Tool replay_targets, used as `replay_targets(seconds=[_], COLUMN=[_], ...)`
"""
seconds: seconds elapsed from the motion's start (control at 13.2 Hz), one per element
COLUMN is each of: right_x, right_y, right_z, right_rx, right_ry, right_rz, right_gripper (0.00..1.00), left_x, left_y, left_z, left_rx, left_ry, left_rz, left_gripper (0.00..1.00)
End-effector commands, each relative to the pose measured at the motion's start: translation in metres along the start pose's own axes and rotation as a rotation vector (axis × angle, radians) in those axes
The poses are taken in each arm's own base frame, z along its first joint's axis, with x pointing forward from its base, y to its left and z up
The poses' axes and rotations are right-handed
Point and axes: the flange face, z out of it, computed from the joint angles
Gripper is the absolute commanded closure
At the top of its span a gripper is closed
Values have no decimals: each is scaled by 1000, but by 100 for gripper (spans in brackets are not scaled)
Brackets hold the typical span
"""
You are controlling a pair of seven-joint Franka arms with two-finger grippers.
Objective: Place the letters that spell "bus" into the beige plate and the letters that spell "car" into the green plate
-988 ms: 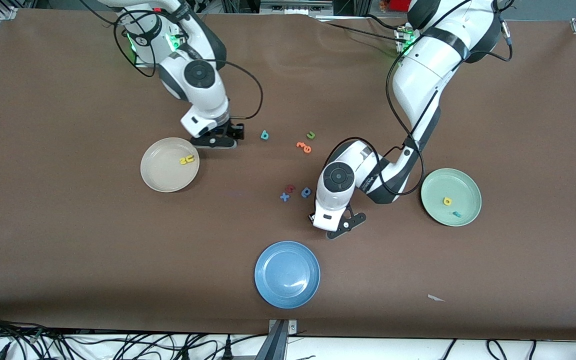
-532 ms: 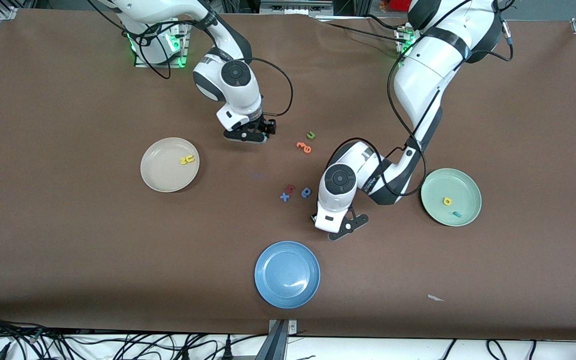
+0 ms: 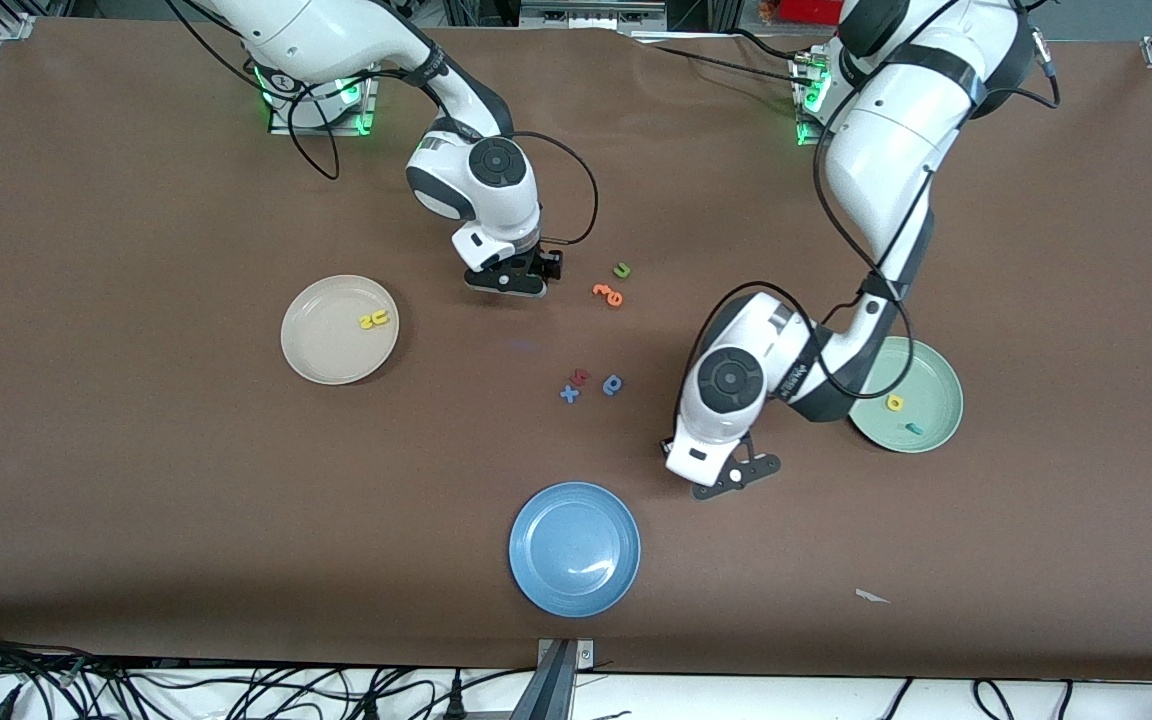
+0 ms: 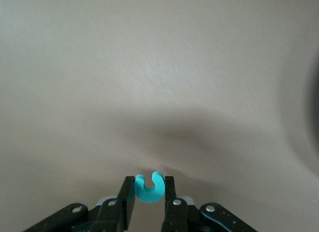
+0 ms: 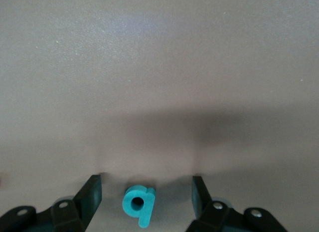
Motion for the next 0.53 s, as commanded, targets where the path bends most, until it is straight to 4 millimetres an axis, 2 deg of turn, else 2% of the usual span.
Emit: replay_targets(seconds=[0.0,0.15,0.46], right_x=[-1,-3,-3], right_y=[-5,-4,-3], right_z=[6,8,8], right_rx=[-1,-5,-8], right_ry=[7,8,7], right_rz=[17,10,12], right_gripper=[24,43,50], left_x=[12,24,46], left_y=[-39,-75,-158], left_z=[-12,-25,-30], left_rx=[15,30,75], left_ry=[-31,-34,-65], left_rz=[102,183,350], left_gripper=[81,82,82])
